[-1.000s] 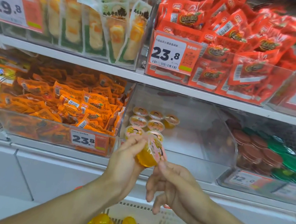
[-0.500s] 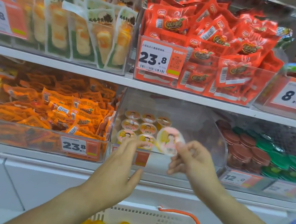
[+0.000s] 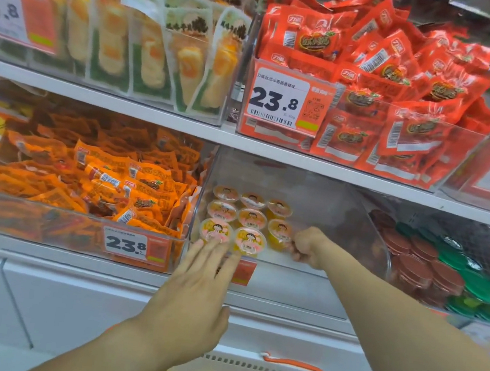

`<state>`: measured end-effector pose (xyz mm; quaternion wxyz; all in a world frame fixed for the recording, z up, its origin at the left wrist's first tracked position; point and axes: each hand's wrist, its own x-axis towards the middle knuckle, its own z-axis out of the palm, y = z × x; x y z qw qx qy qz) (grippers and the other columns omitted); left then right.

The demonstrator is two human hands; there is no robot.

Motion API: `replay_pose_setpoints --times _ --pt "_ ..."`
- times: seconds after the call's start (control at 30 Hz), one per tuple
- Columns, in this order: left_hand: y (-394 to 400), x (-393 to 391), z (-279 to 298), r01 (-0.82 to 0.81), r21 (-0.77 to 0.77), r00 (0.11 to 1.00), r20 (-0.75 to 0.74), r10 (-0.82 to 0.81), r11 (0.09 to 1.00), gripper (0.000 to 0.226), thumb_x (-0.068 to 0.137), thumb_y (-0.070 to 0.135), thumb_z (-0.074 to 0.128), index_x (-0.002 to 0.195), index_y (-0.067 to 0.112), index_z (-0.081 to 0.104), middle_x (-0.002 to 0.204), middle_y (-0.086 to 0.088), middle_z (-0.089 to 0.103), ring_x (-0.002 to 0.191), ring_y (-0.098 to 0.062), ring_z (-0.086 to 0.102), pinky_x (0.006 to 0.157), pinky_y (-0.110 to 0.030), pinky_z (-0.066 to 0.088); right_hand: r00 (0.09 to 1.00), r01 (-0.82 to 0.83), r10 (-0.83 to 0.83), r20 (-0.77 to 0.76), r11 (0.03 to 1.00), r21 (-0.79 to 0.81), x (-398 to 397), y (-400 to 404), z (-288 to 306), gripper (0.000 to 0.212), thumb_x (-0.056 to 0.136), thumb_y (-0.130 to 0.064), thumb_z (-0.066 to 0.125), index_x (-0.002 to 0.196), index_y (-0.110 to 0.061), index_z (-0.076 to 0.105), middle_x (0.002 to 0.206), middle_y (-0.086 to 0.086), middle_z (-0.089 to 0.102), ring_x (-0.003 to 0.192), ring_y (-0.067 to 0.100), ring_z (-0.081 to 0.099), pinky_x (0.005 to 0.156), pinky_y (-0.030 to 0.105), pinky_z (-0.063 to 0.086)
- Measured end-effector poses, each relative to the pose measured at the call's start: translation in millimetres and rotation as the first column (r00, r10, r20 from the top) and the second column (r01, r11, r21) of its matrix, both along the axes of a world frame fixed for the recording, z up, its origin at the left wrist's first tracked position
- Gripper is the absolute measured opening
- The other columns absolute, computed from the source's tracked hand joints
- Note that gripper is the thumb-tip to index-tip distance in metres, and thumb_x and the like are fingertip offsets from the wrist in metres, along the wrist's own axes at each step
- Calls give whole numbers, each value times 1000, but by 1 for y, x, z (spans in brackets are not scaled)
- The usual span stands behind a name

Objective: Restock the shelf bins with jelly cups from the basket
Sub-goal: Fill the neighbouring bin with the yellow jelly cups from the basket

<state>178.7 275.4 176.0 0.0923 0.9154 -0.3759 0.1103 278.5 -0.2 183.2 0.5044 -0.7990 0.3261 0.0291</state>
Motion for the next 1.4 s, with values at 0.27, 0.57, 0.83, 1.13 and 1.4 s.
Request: replay_pose_setpoints --times 0.27,0.57,0.83,1.13,1.4 --pt "-5 -3 -6 -41 70 994 102 34 997 88 68 46 66 141 -1 50 143 -24 50 131 -42 50 106 -50 24 997 69 -72 24 993 95 14 -5 -9 18 105 -8 43 91 -2 53 63 9 46 50 15 37 34 17 33" --pt "-1 2 -12 -16 116 991 132 1 993 92 70 51 64 145 2 44 148 -23 46 136 -40 45 108 -49 23 999 41 -41 -7 999 15 16 -9 -9 15 105 -13 42 97 -7 53 59 10 48 45 17 36 39 21 31" --pt "6 6 0 29 40 998 52 -31 999 78 86 47 43 155 14 25 157 -8 33 148 -27 26 122 -36 10 867 104 185 463 842 -530 -56 27 54 44 99 -31 51 72 2 64 67 13 65 69 26 59 60 33 34" --pt "3 8 -1 99 -345 993 90 -72 933 38 79 12 52 115 5 61 121 -11 56 129 -31 44 106 -42 40 514 283 22 858 939 -194 -154 75 -6 45 100 -21 50 60 0 49 52 3 47 50 11 38 51 28 32" --pt "-5 -11 -75 74 246 972 -236 -15 966 20 92 22 42 97 18 60 98 -3 68 86 -29 64 70 -37 50 935 102 -64 350 991 -91 -206 60 -169 30 97 -24 60 69 -12 60 61 -9 60 62 2 55 60 21 40"
